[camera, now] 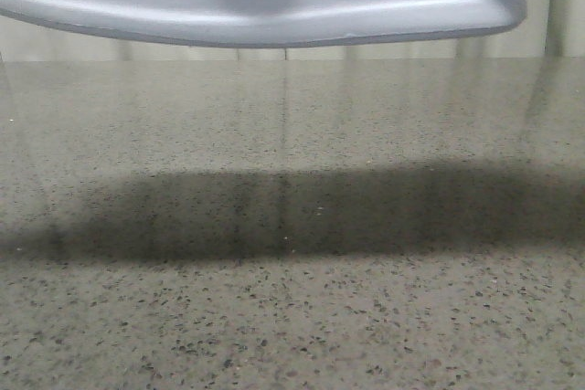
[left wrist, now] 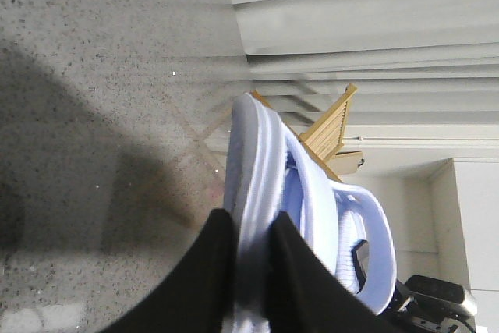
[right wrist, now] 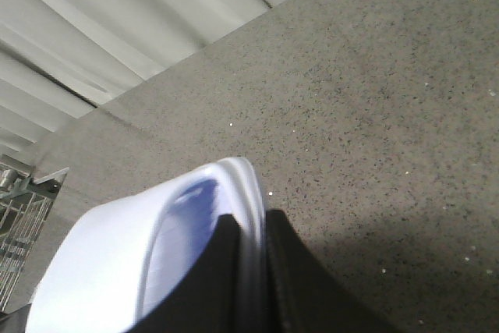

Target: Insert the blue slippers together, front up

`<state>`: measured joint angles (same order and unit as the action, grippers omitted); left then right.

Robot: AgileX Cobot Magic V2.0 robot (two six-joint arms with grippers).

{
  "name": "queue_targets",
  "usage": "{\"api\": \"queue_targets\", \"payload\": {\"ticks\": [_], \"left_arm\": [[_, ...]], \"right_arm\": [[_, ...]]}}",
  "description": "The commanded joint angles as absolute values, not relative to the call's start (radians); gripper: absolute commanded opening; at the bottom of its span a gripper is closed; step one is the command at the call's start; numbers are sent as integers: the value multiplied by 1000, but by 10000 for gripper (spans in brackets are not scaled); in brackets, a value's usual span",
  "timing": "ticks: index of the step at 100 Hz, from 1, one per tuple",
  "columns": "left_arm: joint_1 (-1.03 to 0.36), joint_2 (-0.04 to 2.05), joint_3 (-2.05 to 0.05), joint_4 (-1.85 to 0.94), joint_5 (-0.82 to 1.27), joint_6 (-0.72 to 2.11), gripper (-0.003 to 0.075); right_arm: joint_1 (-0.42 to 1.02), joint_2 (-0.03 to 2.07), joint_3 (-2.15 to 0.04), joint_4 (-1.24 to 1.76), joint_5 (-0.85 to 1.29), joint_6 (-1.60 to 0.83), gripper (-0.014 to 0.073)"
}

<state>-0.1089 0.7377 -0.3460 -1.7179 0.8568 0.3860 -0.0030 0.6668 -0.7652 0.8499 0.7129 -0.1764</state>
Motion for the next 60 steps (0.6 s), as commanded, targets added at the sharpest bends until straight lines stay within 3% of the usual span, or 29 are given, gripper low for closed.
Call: {"api": "queue_targets", "payload": {"ticks": [1,60], "left_arm": [[-109,733,-371,-1821,972,390,16],[-161,733,-371,-1861,996,396,16]], "right_arm": [[-2,676,-792,935,708,-202,-107],[-2,722,-760,1003,730,-243,-107]]}}
